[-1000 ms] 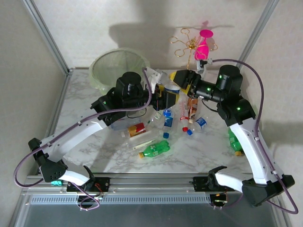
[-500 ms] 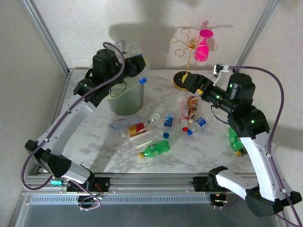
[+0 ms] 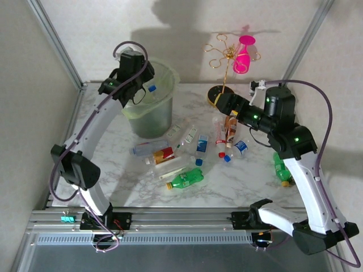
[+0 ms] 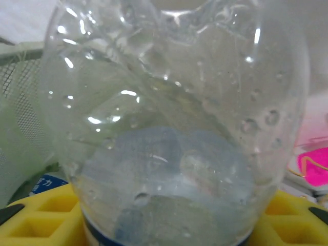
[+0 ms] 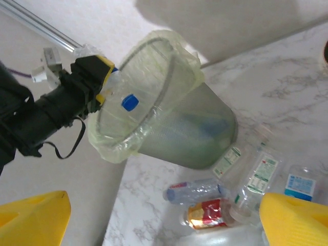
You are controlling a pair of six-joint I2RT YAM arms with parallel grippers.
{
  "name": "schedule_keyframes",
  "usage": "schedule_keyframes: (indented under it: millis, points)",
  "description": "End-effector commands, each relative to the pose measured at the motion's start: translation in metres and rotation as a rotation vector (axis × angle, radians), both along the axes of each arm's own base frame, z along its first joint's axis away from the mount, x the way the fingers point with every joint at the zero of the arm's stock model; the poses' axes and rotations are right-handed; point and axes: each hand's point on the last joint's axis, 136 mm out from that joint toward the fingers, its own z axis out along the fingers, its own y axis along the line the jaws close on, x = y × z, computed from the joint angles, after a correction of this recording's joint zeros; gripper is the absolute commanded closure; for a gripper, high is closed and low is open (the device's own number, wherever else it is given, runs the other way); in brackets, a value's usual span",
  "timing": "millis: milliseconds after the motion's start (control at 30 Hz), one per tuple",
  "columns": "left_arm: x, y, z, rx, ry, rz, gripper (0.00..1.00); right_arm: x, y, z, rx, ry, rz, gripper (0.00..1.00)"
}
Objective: Put the plastic bottles in the bin
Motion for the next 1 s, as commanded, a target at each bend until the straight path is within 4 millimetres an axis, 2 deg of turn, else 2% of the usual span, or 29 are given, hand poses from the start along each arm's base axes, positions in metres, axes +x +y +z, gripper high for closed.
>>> schedule_keyframes:
  millis: [0, 233, 500, 700, 967]
  points:
    - [0.006, 0.005, -0.025, 0.009, 0.072, 0.029, 0.63, -0.003, -0.001, 0.005, -0.042, -0.017, 0.014, 0.05]
    - [0.011, -0.008, -0.073, 0.011, 0.187, -0.002, 0.58, 0.002, -0.008, -0.004, -0.096, 0.003, -0.015, 0.06]
    - [0.009, -0.014, -0.107, 0.046, 0.267, -0.034, 0.42, 0.000, -0.014, -0.006, -0.110, -0.012, -0.043, 0.06]
    - [0.007, -0.025, -0.109, 0.030, 0.277, -0.063, 0.35, 0.000, -0.018, -0.008, -0.121, -0.018, -0.060, 0.06]
    - [0.004, -0.021, -0.094, 0.029, 0.254, -0.059, 0.29, -0.003, -0.023, -0.006, -0.127, -0.037, -0.076, 0.05]
